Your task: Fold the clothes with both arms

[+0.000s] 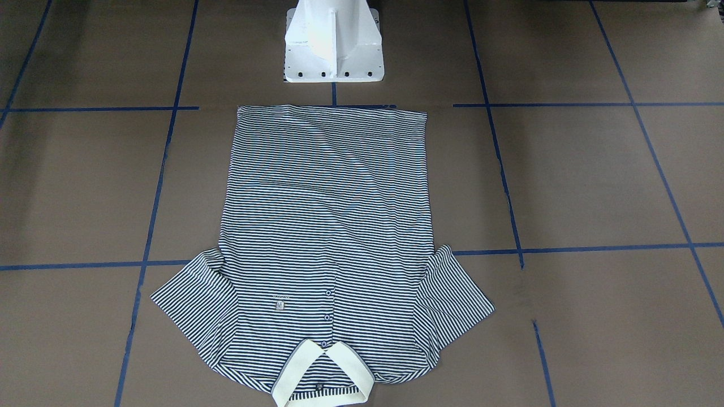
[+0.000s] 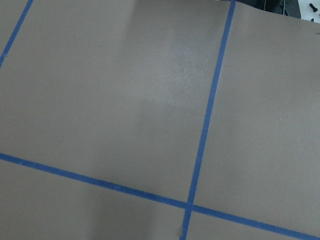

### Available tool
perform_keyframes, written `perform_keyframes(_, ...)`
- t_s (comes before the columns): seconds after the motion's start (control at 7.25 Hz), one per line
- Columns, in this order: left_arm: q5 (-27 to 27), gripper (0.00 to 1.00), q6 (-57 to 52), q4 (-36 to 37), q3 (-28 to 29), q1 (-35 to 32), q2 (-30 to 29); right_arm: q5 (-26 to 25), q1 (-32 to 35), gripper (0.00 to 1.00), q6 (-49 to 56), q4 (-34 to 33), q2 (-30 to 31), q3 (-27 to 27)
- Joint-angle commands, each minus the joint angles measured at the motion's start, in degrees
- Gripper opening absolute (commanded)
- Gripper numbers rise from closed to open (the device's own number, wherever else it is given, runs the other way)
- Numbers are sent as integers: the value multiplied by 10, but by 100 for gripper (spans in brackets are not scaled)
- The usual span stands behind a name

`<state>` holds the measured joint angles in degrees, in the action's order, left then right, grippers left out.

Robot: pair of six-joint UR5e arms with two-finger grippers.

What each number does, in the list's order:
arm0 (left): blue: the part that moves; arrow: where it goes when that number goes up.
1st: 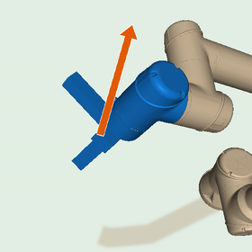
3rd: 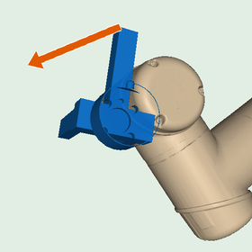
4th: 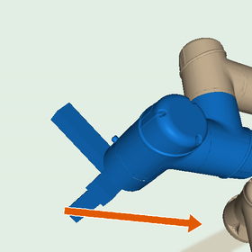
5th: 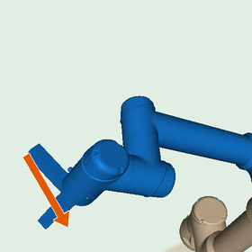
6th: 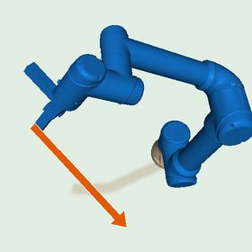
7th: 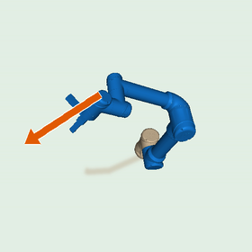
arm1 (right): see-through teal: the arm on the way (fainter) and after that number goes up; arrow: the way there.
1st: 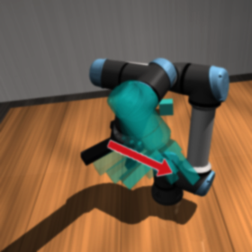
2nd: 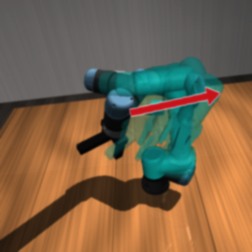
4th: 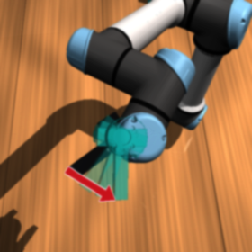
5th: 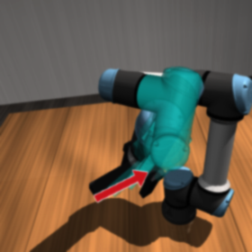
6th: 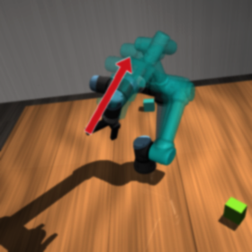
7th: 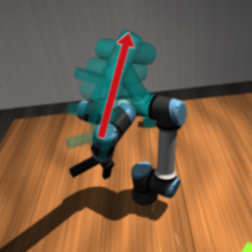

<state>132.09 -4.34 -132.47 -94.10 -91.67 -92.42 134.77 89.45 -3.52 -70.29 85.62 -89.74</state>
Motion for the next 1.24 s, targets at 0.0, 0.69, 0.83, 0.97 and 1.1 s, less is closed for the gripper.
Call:
perform_keyframes(0.0,2,100,47,-21,50,21,-69,38,-7,100,-4,1,-51,10)
perform_keyframes(0.69,-4,100,281,-46,60,198,-164,18,-123,100,-221,18,-166,11)
perform_keyframes(0.83,-24,100,341,-45,59,213,-177,-39,-165,100,-323,56,-178,11)
perform_keyframes(0.97,-67,100,376,-44,61,244,-185,-116,-214,100,-437,93,-197,12)
perform_keyframes(1.1,-105,100,411,-39,63,268,-199,-162,-254,99,-497,96,-223,20)
